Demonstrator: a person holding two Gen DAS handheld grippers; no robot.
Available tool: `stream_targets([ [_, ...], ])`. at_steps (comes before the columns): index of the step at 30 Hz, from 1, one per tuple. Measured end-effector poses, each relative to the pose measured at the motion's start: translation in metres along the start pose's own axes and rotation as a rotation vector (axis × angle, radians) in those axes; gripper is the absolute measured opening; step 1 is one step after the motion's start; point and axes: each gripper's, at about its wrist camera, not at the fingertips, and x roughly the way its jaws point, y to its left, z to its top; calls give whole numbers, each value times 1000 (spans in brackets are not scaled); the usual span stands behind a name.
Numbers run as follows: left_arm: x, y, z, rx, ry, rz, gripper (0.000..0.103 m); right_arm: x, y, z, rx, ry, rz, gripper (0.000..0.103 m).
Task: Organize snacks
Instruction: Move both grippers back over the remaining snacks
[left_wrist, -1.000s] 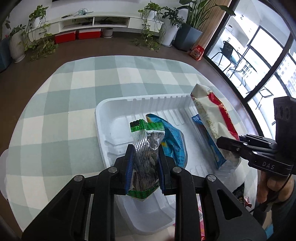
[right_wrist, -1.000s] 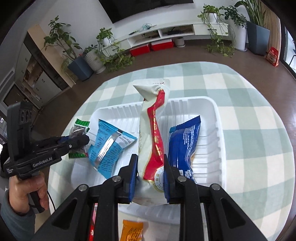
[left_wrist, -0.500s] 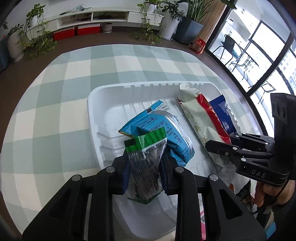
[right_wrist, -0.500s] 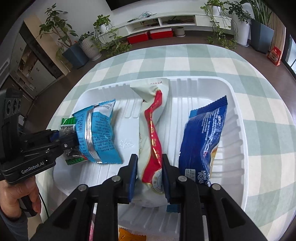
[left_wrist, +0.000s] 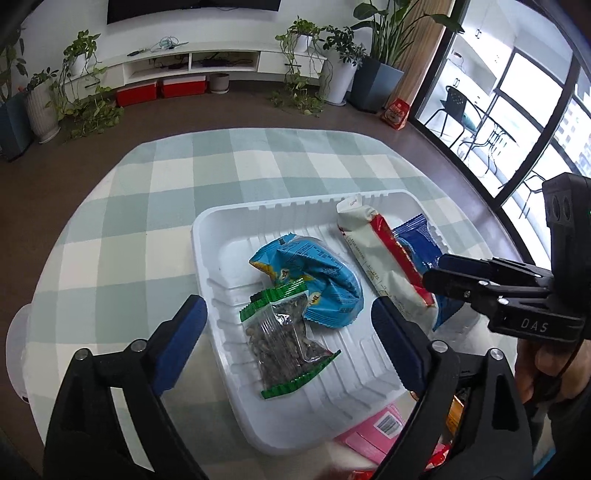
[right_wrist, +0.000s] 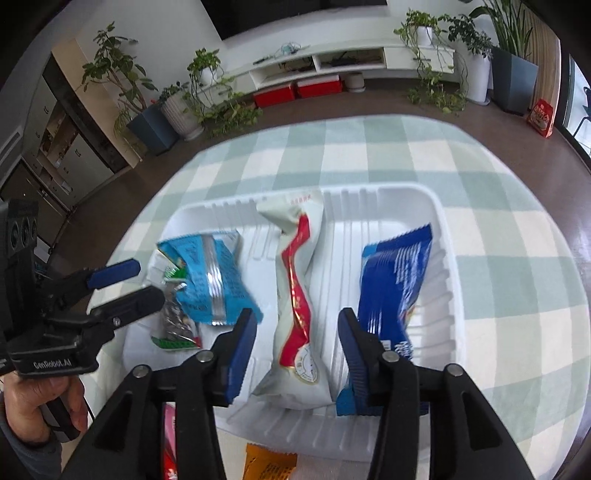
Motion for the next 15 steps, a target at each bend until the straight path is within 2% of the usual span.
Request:
stream_targets([
  [2, -14, -2, -2, 0, -28, 3, 100, -18, -1, 4, 16, -34, 20, 61],
  [4, -25, -3, -6, -3, -38, 5, 101, -34, 0, 6, 23, -67, 41, 67],
  [8, -57, -6, -23, -2, -91, -13, 103, -77, 0, -2, 36, -131, 93, 70],
  [11, -83, -11, -47, 19, -138, -13, 103, -114, -2, -26, 45, -183, 129, 80],
  [15, -110, -28, -99, 86, -157, 9, 103, -154, -8, -78, 39, -242, 133, 87],
])
